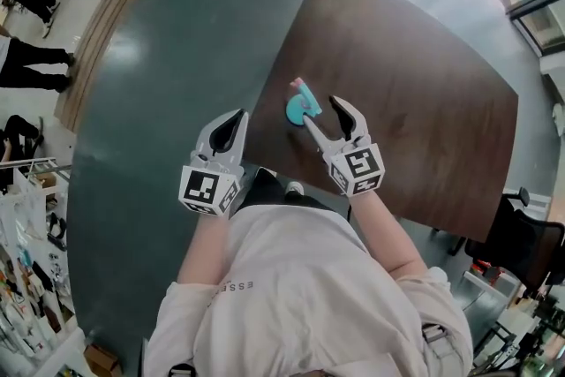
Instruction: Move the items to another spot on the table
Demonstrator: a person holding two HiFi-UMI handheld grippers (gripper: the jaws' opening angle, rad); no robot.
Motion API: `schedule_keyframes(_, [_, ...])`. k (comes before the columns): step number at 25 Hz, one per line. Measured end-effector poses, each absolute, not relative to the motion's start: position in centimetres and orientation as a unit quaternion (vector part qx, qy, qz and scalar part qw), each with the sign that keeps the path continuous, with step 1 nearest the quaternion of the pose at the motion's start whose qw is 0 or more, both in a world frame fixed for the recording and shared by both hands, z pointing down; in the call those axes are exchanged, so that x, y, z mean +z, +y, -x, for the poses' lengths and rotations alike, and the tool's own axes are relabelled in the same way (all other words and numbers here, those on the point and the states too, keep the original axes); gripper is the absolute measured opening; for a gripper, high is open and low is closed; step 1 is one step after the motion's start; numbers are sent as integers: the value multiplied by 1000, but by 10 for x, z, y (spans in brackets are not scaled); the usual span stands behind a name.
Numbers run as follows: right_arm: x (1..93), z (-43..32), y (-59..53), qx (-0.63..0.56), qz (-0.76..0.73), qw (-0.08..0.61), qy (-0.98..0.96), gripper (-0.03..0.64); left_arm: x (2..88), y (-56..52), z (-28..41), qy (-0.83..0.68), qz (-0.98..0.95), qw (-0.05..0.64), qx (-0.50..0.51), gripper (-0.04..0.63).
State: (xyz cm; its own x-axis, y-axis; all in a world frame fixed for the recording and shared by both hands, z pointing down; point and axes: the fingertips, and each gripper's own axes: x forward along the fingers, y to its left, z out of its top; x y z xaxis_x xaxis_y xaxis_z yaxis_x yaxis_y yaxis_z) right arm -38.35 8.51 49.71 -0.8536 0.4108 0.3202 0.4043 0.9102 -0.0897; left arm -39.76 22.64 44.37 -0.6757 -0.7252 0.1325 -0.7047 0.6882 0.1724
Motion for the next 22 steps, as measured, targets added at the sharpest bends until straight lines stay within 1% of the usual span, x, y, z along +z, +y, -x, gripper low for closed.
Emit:
schedule_keyframes(5, [517, 403, 98, 22, 208, 196, -958, 258, 453, 227, 427, -901, -418, 108, -52, 17])
schedule_keyframes(9, [527, 407, 99, 32, 194, 201, -960, 258, 466, 222, 432, -889, -438, 125, -56, 17])
schedule_keyframes(13, [539, 410, 98, 11, 175, 200, -964, 254, 482, 221, 436, -878, -455, 136, -56, 17])
schedule_keyframes(14, [541, 410, 97, 9, 169, 198, -965, 242, 486, 222, 438, -876, -459, 138, -56, 17])
schedule_keyframes(15, [542, 410, 95, 7, 162, 195, -967, 210, 489, 222, 440, -874, -462, 140, -56, 17])
schedule_keyframes(16, [542, 409, 93, 4, 155, 192, -969, 150, 490, 222, 442, -872, -466, 140, -55, 17])
schedule_keyframes(17, [541, 409, 91, 2, 151, 188, -971, 121, 491, 223, 445, -871, -469, 139, -53, 17])
schedule_keyframes(22, [539, 410, 95, 12, 144, 186, -972, 115, 487, 227, 460, -868, -475, 132, -59, 17])
